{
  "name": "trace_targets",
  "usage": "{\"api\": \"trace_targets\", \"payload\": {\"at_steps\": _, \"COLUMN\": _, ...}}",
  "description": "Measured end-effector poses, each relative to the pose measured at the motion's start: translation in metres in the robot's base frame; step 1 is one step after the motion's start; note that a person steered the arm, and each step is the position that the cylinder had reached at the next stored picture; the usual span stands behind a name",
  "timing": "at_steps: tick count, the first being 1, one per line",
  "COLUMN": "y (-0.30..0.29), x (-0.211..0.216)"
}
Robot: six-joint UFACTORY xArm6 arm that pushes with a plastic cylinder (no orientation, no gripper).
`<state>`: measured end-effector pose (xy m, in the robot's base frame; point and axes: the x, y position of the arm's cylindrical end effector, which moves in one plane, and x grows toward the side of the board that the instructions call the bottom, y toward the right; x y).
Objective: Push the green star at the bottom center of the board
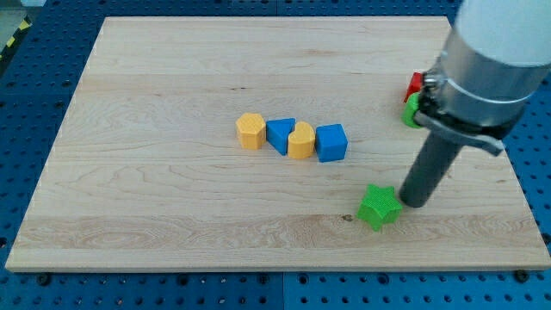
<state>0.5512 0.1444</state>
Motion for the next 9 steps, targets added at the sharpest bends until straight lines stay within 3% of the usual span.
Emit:
{"api": "trace_targets", "payload": {"at_steps": 1, "y": -0.026, "x": 0.005}}
{"api": "trace_targets", "payload": {"at_steps": 3, "y": 0.007, "x": 0.019}}
{"api": "trace_targets", "payload": {"at_steps": 5, "y": -0.054, "x": 0.033}}
{"api": "trace_targets", "payload": {"at_steps": 7, "y": 0.012, "x": 0.013}}
{"api": "trace_targets", "payload": {"at_steps": 8, "y": 0.015, "x": -0.007}}
{"api": "trace_targets", "payload": {"at_steps": 9, "y": -0.024, "x": -0.006}}
